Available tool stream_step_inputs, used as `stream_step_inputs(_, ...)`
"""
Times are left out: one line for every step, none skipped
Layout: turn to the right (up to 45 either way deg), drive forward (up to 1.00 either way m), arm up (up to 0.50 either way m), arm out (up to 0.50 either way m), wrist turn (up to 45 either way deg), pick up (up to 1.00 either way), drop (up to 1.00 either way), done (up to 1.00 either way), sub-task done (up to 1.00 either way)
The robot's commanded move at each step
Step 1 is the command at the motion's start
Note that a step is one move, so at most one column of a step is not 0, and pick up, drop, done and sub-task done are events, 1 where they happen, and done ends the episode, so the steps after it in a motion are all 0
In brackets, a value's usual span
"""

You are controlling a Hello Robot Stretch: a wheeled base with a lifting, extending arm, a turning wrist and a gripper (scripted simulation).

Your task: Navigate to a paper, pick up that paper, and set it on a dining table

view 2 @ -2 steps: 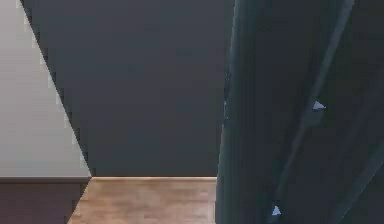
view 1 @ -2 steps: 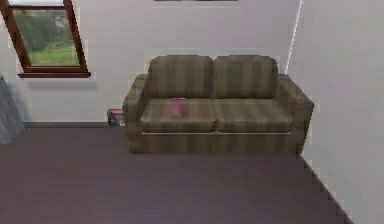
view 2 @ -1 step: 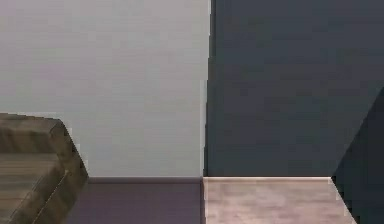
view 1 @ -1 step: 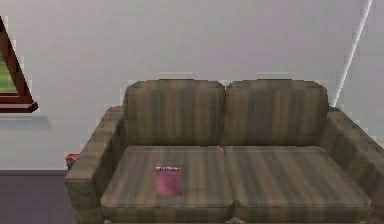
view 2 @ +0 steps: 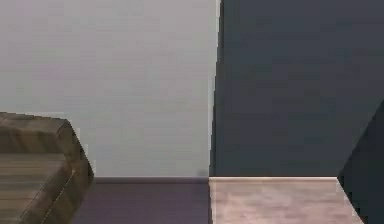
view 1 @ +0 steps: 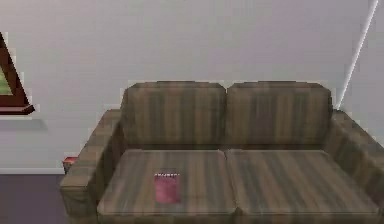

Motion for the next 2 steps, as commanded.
stream_step_inputs(-45.0, 0.0, 0.0, 0.0, 0.0, 0.0, 0.0, 0.0, 0.0)
stream_step_inputs(-45.0, 0.0, 0.0, 0.0, 0.0, 0.0, 0.0, 0.0, 0.0)
